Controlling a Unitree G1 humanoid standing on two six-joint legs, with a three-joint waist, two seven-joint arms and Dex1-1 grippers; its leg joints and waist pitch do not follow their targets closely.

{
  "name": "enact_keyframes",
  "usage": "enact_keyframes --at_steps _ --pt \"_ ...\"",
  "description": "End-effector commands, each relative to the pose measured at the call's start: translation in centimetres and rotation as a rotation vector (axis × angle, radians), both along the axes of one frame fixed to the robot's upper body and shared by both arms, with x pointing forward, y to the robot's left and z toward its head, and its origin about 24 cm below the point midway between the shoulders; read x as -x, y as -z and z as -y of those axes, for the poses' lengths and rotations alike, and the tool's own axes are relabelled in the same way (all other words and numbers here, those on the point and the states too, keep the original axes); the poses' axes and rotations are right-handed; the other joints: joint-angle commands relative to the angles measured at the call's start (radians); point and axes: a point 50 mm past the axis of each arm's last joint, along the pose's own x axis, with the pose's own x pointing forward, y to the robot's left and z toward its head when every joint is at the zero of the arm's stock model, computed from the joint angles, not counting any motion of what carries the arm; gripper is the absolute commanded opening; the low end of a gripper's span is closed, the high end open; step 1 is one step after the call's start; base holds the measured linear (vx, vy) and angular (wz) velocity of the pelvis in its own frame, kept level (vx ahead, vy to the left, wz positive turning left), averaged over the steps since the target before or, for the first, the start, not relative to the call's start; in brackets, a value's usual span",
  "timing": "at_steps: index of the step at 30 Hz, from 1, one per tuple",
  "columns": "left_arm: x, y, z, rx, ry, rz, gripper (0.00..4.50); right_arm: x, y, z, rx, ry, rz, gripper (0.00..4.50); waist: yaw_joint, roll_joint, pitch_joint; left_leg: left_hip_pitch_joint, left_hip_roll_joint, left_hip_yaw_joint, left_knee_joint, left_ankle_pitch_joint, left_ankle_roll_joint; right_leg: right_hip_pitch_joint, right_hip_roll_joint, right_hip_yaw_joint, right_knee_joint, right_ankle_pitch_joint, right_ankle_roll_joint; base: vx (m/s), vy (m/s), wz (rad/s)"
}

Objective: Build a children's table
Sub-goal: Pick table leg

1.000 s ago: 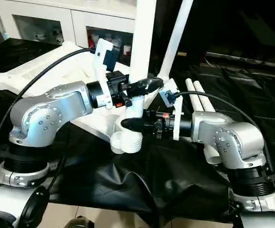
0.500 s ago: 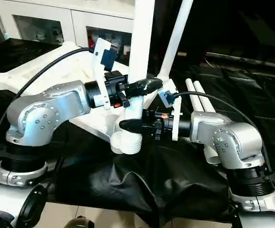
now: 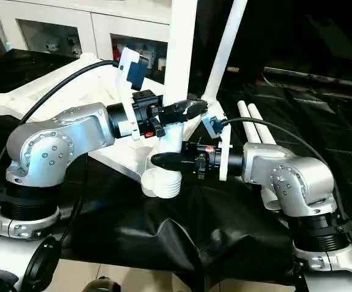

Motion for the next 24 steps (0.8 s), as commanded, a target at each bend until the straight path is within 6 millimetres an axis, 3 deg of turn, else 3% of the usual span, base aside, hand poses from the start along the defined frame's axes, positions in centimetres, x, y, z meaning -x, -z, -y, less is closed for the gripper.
enact_keyframes --at_steps 1,5,8,13,14,17,24 --pt "0.6 -1.2 1.1 0.031 0.060 0.029 2.58 -0.3 -0.3 0.3 -0.004 0.027 0.015 1.88 0.000 0.011 -0.076 0.024 0.057 -0.025 -0.068 -0.217 -0.037 0.048 -0.089 0.048 -0.083 -0.308 -0.127 0.000 0.000 0.00" --pt "0.1 -1.4 0.9 0.053 0.035 -0.007 2.70 -0.4 -0.3 0.4 -0.005 0.034 0.016 1.88 0.002 0.009 -0.076 0.023 0.056 -0.024 -0.067 -0.217 -0.037 0.049 -0.090 0.048 -0.083 -0.311 -0.129 0.000 0.000 0.00" --pt "-0.7 -2.0 0.6 0.078 -0.043 0.016 3.09 -0.4 -0.2 0.4 -0.004 0.036 0.016 1.87 0.001 0.009 -0.077 0.023 0.055 -0.024 -0.066 -0.214 -0.033 0.049 -0.089 0.047 -0.085 -0.308 -0.126 0.000 0.000 0.00" --pt "-1.0 -2.4 0.3 0.091 -0.060 0.011 3.12 -0.5 -0.2 0.4 -0.004 0.038 0.018 1.87 0.002 0.010 -0.077 0.021 0.055 -0.025 -0.065 -0.204 -0.029 0.051 -0.090 0.047 -0.083 -0.303 -0.123 0.000 0.000 0.00" --pt "-1.0 -2.4 0.3 0.092 -0.059 0.009 2.84 -0.5 -0.2 0.4 -0.004 0.038 0.018 1.87 0.002 0.009 -0.077 0.022 0.055 -0.024 -0.065 -0.203 -0.029 0.050 -0.089 0.047 -0.083 -0.300 -0.125 0.000 0.000 0.00" --pt "-1.0 -2.3 0.3 0.097 -0.063 0.006 2.74 -0.5 -0.2 0.4 -0.005 0.038 0.020 1.87 0.002 0.010 -0.078 0.023 0.056 -0.025 -0.065 -0.204 -0.030 0.050 -0.089 0.047 -0.081 -0.287 -0.133 0.000 0.000 0.00" --pt "-0.7 -2.3 0.4 0.107 -0.041 0.000 1.90 -0.5 -0.3 0.4 0.000 0.034 0.025 1.87 0.002 0.009 -0.077 0.023 0.055 -0.024 -0.066 -0.208 -0.029 0.050 -0.089 0.047 -0.083 -0.302 -0.131 0.000 0.000 0.00"
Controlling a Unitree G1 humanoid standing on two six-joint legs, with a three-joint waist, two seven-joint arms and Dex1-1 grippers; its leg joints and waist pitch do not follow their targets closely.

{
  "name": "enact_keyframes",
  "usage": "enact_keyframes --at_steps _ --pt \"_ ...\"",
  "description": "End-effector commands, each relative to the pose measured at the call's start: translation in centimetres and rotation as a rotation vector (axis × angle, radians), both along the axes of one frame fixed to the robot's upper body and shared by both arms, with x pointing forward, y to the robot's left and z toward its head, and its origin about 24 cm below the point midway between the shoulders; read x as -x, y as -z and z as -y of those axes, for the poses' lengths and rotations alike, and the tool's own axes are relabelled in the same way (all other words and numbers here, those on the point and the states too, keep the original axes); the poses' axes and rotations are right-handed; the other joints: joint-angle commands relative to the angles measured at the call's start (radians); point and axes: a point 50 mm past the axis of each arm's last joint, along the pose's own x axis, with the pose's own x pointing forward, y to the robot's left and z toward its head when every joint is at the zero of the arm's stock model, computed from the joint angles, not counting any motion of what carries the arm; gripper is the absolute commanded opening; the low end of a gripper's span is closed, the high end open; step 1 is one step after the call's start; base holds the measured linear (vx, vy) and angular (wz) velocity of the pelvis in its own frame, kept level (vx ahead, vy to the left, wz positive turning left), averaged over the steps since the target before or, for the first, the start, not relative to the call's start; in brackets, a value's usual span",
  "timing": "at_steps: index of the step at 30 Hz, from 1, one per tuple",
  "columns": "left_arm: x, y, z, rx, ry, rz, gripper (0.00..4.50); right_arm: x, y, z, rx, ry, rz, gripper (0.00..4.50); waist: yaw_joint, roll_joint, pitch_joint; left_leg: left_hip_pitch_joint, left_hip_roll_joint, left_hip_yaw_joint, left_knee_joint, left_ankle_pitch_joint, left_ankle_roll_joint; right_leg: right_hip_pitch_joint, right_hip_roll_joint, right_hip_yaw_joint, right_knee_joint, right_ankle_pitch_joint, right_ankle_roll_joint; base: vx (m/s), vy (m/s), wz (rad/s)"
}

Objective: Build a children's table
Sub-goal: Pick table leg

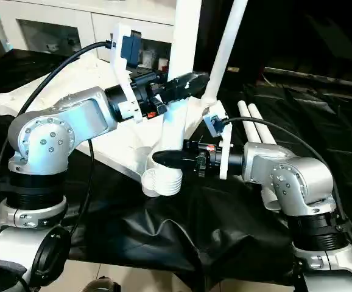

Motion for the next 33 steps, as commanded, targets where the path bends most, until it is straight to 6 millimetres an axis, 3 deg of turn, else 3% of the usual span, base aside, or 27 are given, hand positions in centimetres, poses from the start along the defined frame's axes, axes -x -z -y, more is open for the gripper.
enact_keyframes --at_steps 1,3,6,12,24,33 --pt "0.26 -0.16 0.38 0.007 0.026 -0.005 1.90 -0.19 -0.39 0.17 0.006 0.009 0.025 1.87 0.000 0.008 -0.077 0.023 0.055 -0.024 -0.066 -0.210 -0.029 0.050 -0.089 0.047 -0.084 -0.306 -0.129 0.000 0.000 0.00" --pt "0.27 -0.20 0.39 0.009 0.028 -0.005 1.87 -0.26 -0.42 0.16 0.013 0.014 0.036 1.87 0.000 0.008 -0.076 0.023 0.056 -0.024 -0.066 -0.211 -0.030 0.050 -0.090 0.047 -0.084 -0.314 -0.124 0.000 0.000 0.00" --pt "0.40 -0.28 0.45 0.009 0.038 0.000 1.82 -0.23 -0.52 0.11 0.003 0.002 0.030 2.57 0.000 0.007 -0.077 0.023 0.055 -0.024 -0.066 -0.208 -0.029 0.049 -0.089 0.047 -0.084 -0.311 -0.123 0.000 0.000 0.00" --pt "0.76 -0.33 0.67 0.009 0.072 0.002 1.80 0.11 -0.72 -0.10 0.009 -0.036 0.041 3.03 0.000 0.007 -0.077 0.022 0.055 -0.024 -0.065 -0.202 -0.027 0.050 -0.090 0.047 -0.081 -0.296 -0.131 0.000 0.000 0.00" --pt "0.87 -0.42 0.78 0.006 0.099 0.015 1.80 -0.09 -0.63 -0.12 0.014 -0.038 0.039 3.03 0.000 0.006 -0.077 0.022 0.055 -0.024 -0.065 -0.205 -0.029 0.050 -0.090 0.047 -0.084 -0.316 -0.121 0.000 0.000 0.00" --pt "0.68 -0.43 0.63 0.006 0.089 0.019 1.80 -0.01 -0.64 -0.02 0.012 -0.045 0.037 2.32 0.001 0.007 -0.077 0.022 0.056 -0.024 -0.066 -0.199 -0.026 0.050 -0.089 0.048 -0.081 -0.294 -0.129 0.000 0.000 0.00"
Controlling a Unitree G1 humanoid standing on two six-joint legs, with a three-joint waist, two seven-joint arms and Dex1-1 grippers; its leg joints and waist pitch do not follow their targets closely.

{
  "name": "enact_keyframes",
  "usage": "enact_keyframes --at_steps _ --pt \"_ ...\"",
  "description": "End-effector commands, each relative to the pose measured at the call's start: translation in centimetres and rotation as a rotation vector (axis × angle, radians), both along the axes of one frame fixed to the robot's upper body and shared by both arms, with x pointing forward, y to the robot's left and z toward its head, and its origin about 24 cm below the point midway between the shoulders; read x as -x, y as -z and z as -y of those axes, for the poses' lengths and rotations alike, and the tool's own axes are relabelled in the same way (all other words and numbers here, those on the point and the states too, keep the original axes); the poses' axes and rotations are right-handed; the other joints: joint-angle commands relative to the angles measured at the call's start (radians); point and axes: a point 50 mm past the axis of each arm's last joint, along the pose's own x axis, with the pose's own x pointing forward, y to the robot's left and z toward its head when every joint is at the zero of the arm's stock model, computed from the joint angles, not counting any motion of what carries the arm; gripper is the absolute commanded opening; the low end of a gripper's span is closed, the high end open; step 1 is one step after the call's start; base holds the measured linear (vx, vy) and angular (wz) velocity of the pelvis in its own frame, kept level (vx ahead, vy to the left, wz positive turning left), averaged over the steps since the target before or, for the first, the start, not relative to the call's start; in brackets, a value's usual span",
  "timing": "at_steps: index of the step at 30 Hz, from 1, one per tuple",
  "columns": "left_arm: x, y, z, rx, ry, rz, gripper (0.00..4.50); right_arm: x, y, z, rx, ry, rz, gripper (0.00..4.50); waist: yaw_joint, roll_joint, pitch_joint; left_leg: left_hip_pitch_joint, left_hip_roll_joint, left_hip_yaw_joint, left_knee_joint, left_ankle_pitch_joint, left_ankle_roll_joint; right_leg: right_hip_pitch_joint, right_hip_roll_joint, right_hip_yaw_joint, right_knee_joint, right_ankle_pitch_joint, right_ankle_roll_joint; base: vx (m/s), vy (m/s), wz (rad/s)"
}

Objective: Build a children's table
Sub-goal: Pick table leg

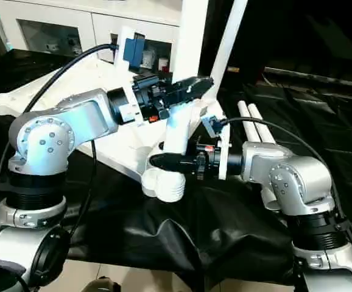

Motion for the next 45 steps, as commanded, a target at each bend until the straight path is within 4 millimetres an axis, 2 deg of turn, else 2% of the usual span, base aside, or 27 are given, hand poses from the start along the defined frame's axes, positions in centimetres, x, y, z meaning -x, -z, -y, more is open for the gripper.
enact_keyframes --at_steps 1,3,11,12,13,16,18,22,29,38,45 --pt "0.24 -0.48 0.33 0.006 0.024 0.025 1.80 -0.17 -0.43 0.29 0.017 0.007 0.020 2.14 0.001 0.007 -0.077 0.022 0.056 -0.024 -0.065 -0.201 -0.027 0.050 -0.089 0.047 -0.081 -0.297 -0.129 0.000 0.000 0.00" --pt "0.19 -0.53 0.28 0.006 0.021 0.027 1.80 -0.15 -0.42 0.28 0.016 0.005 0.020 1.97 0.001 0.008 -0.077 0.023 0.055 -0.023 -0.066 -0.205 -0.028 0.050 -0.090 0.047 -0.083 -0.308 -0.127 0.000 0.000 0.00" --pt "0.05 -0.70 0.11 0.009 0.019 0.031 1.80 -0.01 -0.31 0.33 0.026 0.006 0.022 1.89 0.000 0.009 -0.078 0.022 0.055 -0.024 -0.065 -0.202 -0.029 0.051 -0.089 0.047 -0.081 -0.297 -0.128 0.000 0.000 0.00" --pt "0.07 -0.70 0.11 0.009 0.019 0.031 1.80 0.02 -0.31 0.34 0.024 0.004 0.019 2.44 0.000 0.008 -0.078 0.022 0.055 -0.024 -0.065 -0.202 -0.029 0.050 -0.089 0.047 -0.082 -0.296 -0.128 0.000 0.000 0.00" --pt "0.08 -0.70 0.11 0.009 0.020 0.031 1.80 0.04 -0.31 0.34 0.022 0.003 0.016 2.58 0.000 0.008 -0.078 0.022 0.055 -0.024 -0.065 -0.201 -0.028 0.050 -0.089 0.047 -0.081 -0.293 -0.130 0.000 0.000 0.00" --pt "0.10 -0.69 0.12 0.008 0.021 0.031 1.80 0.03 -0.32 0.35 0.022 0.003 0.016 2.67 0.000 0.009 -0.078 0.023 0.056 -0.024 -0.065 -0.203 -0.029 0.050 -0.088 0.047 -0.081 -0.290 -0.132 0.000 0.000 0.00" --pt "0.12 -0.68 0.14 0.008 0.022 0.031 1.80 -0.03 -0.34 0.43 0.028 0.008 0.019 2.94 0.000 0.009 -0.077 0.023 0.056 -0.024 -0.066 -0.206 -0.030 0.051 -0.089 0.047 -0.081 -0.297 -0.131 0.000 0.000 0.00" --pt "0.14 -0.67 0.10 0.005 0.022 0.032 1.80 0.00 -0.35 0.46 0.029 0.006 0.020 3.07 0.001 0.009 -0.079 0.022 0.056 -0.024 -0.065 -0.196 -0.028 0.051 -0.089 0.048 -0.079 -0.283 -0.134 0.000 0.000 0.00" --pt "0.13 -0.76 0.02 0.009 0.022 0.033 1.80 0.33 -0.16 0.52 0.034 -0.008 0.013 3.07 0.001 0.011 -0.078 0.022 0.055 -0.024 -0.065 -0.200 -0.028 0.052 -0.088 0.048 -0.079 -0.280 -0.136 0.000 0.000 0.00" --pt "0.27 -0.84 0.22 0.017 0.031 0.033 1.80 0.39 -0.03 0.53 0.036 -0.010 0.003 3.07 0.000 0.007 -0.078 0.022 0.055 -0.023 -0.064 -0.201 -0.026 0.051 -0.088 0.047 -0.081 -0.294 -0.134 0.000 0.000 0.00" --pt "0.23 -0.85 0.12 0.020 0.029 0.031 1.80 0.43 -0.02 0.50 0.027 -0.017 -0.009 2.38 0.001 0.007 -0.078 0.022 0.055 -0.023 -0.063 -0.194 -0.023 0.051 -0.089 0.047 -0.081 -0.296 -0.130 0.000 0.000 0.00"
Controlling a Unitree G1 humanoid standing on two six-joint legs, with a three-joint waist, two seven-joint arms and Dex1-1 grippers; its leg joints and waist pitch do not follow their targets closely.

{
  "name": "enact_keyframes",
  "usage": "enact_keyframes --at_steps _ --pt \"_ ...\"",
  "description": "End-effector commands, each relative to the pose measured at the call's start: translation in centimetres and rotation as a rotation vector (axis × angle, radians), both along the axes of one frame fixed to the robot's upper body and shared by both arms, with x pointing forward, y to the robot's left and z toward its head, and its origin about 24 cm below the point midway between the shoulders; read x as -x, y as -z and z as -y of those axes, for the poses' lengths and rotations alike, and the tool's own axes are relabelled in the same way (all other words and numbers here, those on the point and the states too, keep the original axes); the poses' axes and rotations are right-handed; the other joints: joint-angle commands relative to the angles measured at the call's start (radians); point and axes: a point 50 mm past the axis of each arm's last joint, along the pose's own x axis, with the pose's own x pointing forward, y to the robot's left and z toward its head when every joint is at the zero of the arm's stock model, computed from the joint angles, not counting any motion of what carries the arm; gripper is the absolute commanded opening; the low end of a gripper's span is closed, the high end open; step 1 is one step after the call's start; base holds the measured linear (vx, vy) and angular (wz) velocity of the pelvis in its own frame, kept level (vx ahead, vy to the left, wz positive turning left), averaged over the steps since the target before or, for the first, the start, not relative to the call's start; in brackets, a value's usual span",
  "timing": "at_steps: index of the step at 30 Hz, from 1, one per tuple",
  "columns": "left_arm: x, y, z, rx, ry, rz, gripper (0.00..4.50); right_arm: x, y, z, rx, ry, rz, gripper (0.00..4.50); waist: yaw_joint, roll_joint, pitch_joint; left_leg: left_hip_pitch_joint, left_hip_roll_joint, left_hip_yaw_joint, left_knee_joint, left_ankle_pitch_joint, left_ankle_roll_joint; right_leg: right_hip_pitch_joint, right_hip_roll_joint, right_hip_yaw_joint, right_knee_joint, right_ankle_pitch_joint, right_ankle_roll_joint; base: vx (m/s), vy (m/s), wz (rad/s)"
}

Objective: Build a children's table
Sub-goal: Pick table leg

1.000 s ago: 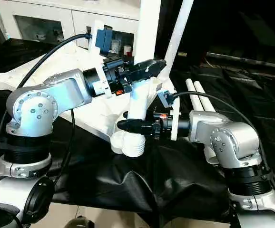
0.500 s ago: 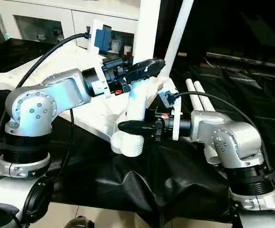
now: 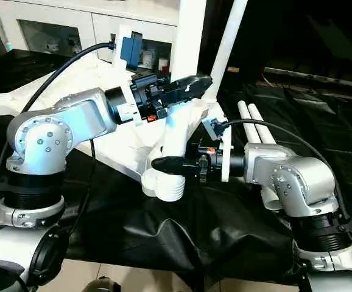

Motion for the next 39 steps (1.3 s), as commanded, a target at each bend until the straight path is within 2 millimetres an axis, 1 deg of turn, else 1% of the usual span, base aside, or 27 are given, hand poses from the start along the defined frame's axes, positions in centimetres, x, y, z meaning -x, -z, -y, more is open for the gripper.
enact_keyframes --at_steps 1,3,5,8,9,11,14,15,16,17,19,20,21,22,23,24,26,28,29,30,31,32,34,36,37,38,39 --pt "0.2 -0.7 0.3 0.011 0.015 0.027 1.80 0.2 -0.2 0.2 0.001 -0.009 0.001 2.34 0.001 0.007 -0.078 0.022 0.055 -0.023 -0.064 -0.194 -0.023 0.051 -0.089 0.047 -0.081 -0.297 -0.129 0.000 0.000 0.00" --pt "0.1 -0.8 0.3 0.013 0.012 0.026 1.80 0.2 -0.2 0.2 0.001 -0.009 -0.002 2.20 0.001 0.007 -0.078 0.021 0.055 -0.023 -0.063 -0.197 -0.024 0.051 -0.089 0.047 -0.082 -0.302 -0.127 0.000 0.000 0.00" --pt "0.1 -0.8 0.3 0.013 0.012 0.026 1.80 0.2 -0.2 0.2 0.001 -0.009 -0.003 1.96 0.001 0.007 -0.078 0.022 0.056 -0.024 -0.064 -0.196 -0.026 0.050 -0.088 0.047 -0.081 -0.298 -0.128 0.000 0.000 0.00" --pt "0.1 -0.8 0.3 0.015 0.011 0.025 1.80 0.3 -0.1 0.2 0.001 -0.008 -0.006 1.92 0.000 0.008 -0.078 0.022 0.055 -0.023 -0.064 -0.199 -0.026 0.051 -0.089 0.047 -0.081 -0.298 -0.130 0.000 0.000 0.00" --pt "0.1 -0.8 0.3 0.016 0.010 0.025 1.80 0.3 -0.1 0.2 0.000 -0.006 -0.008 1.88 0.001 0.009 -0.078 0.022 0.055 -0.024 -0.064 -0.199 -0.026 0.051 -0.089 0.047 -0.081 -0.298 -0.130 0.000 0.000 0.00" --pt "0.2 -0.8 0.3 0.017 0.010 0.025 1.80 0.2 -0.1 0.2 0.001 -0.004 -0.009 1.88 0.001 0.008 -0.078 0.022 0.054 -0.023 -0.063 -0.198 -0.026 0.051 -0.089 0.047 -0.082 -0.298 -0.129 0.000 0.000 0.00" --pt "0.2 -0.8 0.3 0.017 0.010 0.026 1.80 0.2 0.0 0.2 0.000 0.000 -0.010 1.88 0.001 0.008 -0.078 0.023 0.055 -0.023 -0.063 -0.198 -0.026 0.051 -0.088 0.047 -0.081 -0.299 -0.129 0.000 0.000 0.00" --pt "0.1 -0.9 0.3 0.014 -0.013 0.034 2.15 0.2 0.0 0.2 0.000 0.005 -0.010 1.88 0.001 0.008 -0.079 0.022 0.055 -0.024 -0.063 -0.193 -0.025 0.051 -0.088 0.047 -0.080 -0.289 -0.131 0.000 0.000 0.00" --pt "0.0 -0.8 0.3 0.012 -0.020 0.026 2.15 0.2 0.0 0.3 -0.001 0.009 -0.010 1.88 0.001 0.008 -0.078 0.022 0.055 -0.024 -0.064 -0.194 -0.026 0.051 -0.088 0.047 -0.080 -0.288 -0.131 0.000 0.000 0.00" --pt "0.0 -0.8 0.3 0.016 -0.015 0.012 2.50 0.1 0.0 0.3 -0.002 0.013 -0.008 1.88 0.001 0.008 -0.079 0.022 0.055 -0.023 -0.063 -0.195 -0.026 0.051 -0.089 0.047 -0.081 -0.287 -0.133 0.000 0.000 0.00" --pt "0.3 -0.8 0.3 0.044 0.025 -0.011 2.54 0.0 0.0 0.3 -0.007 0.023 -0.004 1.88 0.001 0.011 -0.079 0.021 0.054 -0.024 -0.063 -0.193 -0.027 0.052 -0.089 0.047 -0.079 -0.282 -0.139 0.000 0.000 0.00" --pt "0.3 -0.8 0.3 0.049 0.026 -0.010 2.62 0.0 0.0 0.3 -0.008 0.026 -0.002 1.88 0.001 0.010 -0.078 0.022 0.054 -0.023 -0.062 -0.198 -0.028 0.051 -0.088 0.046 -0.080 -0.286 -0.142 0.000 0.000 0.00" --pt "0.3 -1.0 0.3 0.064 0.017 -0.004 2.75 -0.1 0.0 0.2 -0.015 0.035 0.002 1.88 0.002 0.011 -0.078 0.022 0.054 -0.024 -0.063 -0.200 -0.028 0.052 -0.088 0.046 -0.081 -0.290 -0.141 0.000 0.000 0.00" --pt "0.3 -1.1 0.3 0.076 -0.001 0.010 2.90 -0.2 0.0 0.2 -0.023 0.044 0.005 1.88 0.002 0.010 -0.078 0.022 0.054 -0.024 -0.063 -0.203 -0.027 0.052 -0.089 0.046 -0.082 -0.292 -0.140 0.000 0.000 0.00" --pt "0.1 -1.3 0.2 0.104 -0.035 0.028 3.00 -0.4 -0.1 0.2 -0.043 0.064 0.008 1.88 0.002 0.014 -0.079 0.021 0.056 -0.026 -0.064 -0.206 -0.027 0.051 -0.089 0.046 -0.083 -0.286 -0.141 0.000 0.000 0.00" --pt "0.1 -1.4 0.3 0.122 -0.037 0.026 3.00 -0.5 -0.1 0.2 -0.051 0.074 0.010 1.88 0.001 0.012 -0.079 0.021 0.056 -0.025 -0.064 -0.207 -0.028 0.052 -0.090 0.046 -0.083 -0.280 -0.143 0.000 0.000 0.00" --pt "0.5 -1.7 0.3 0.183 -0.006 0.026 3.00 -0.7 -0.1 0.2 -0.067 0.101 0.014 1.88 0.002 0.015 -0.079 0.021 0.054 -0.025 -0.064 -0.211 -0.030 0.052 -0.090 0.046 -0.082 -0.271 -0.148 0.000 0.000 0.00" --pt "0.6 -2.1 0.2 0.269 0.004 0.023 3.00 -0.9 -0.2 0.2 -0.106 0.139 0.022 1.88 0.003 0.015 -0.079 0.020 0.053 -0.024 -0.063 -0.215 -0.029 0.053 -0.090 0.045 -0.083 -0.273 -0.150 0.000 0.000 0.00" --pt "0.6 -2.5 0.0 0.347 -0.011 0.025 3.00 -1.1 -0.3 0.2 -0.142 0.173 0.029 1.88 0.003 0.020 -0.078 0.019 0.054 -0.025 -0.064 -0.219 -0.028 0.053 -0.092 0.045 -0.084 -0.273 -0.158 0.000 0.000 0.00" --pt "0.5 -2.6 -0.1 0.366 -0.024 0.028 3.00 -1.1 -0.3 0.2 -0.149 0.181 0.032 1.88 0.003 0.019 -0.080 0.021 0.054 -0.026 -0.064 -0.229 -0.030 0.053 -0.091 0.043 -0.086 -0.284 -0.157 0.000 0.000 0.00" --pt "0.4 -2.7 -0.3 0.399 -0.039 0.021 3.00 -1.2 -0.4 0.2 -0.156 0.197 0.039 1.88 0.004 0.023 -0.081 0.022 0.055 -0.027 -0.064 -0.231 -0.032 0.053 -0.089 0.043 -0.084 -0.282 -0.154 0.000 0.000 0.00" --pt "0.1 -3.0 -1.0 0.468 -0.047 -0.003 3.00 -1.4 -0.4 0.4 -0.171 0.241 0.052 1.88 0.003 0.024 -0.079 0.023 0.054 -0.026 -0.065 -0.239 -0.034 0.052 -0.088 0.044 -0.086 -0.285 -0.150 0.000 0.000 0.00" --pt "0.0 -3.1 -1.5 0.497 -0.054 -0.007 3.00 -1.5 -0.4 0.7 -0.178 0.275 0.060 1.88 0.003 0.021 -0.079 0.021 0.051 -0.025 -0.065 -0.241 -0.035 0.052 -0.089 0.043 -0.087 -0.299 -0.147 0.000 0.000 0.00" --pt "-0.1 -3.2 -2.6 0.511 -0.073 0.003 3.00 -1.9 -0.4 1.3 -0.183 0.357 0.076 1.88 0.002 0.023 -0.079 0.021 0.049 -0.025 -0.066 -0.236 -0.033 0.050 -0.087 0.043 -0.087 -0.311 -0.132 0.000 0.000 0.00" --pt "-0.2 -3.1 -3.1 0.509 -0.082 0.010 3.00 -2.1 -0.4 1.6 -0.185 0.391 0.080 1.88 0.002 0.023 -0.079 0.022 0.049 -0.025 -0.066 -0.237 -0.036 0.049 -0.087 0.043 -0.089 -0.327 -0.119 0.000 0.000 0.00" --pt "-0.5 -2.6 -4.1 0.450 -0.131 0.024 3.00 -2.5 -0.1 2.3 -0.153 0.471 0.099 1.88 0.001 0.026 -0.080 0.023 0.050 -0.028 -0.068 -0.234 -0.040 0.047 -0.086 0.042 -0.087 -0.336 -0.105 0.000 0.000 0.00" --pt "-0.6 -2.2 -4.8 0.407 -0.165 0.032 3.00 -2.7 0.2 2.8 -0.129 0.523 0.111 1.88 -0.002 0.027 -0.079 0.025 0.050 -0.027 -0.071 -0.235 -0.046 0.044 -0.083 0.043 -0.087 -0.343 -0.092 0.000 0.000 0.00"
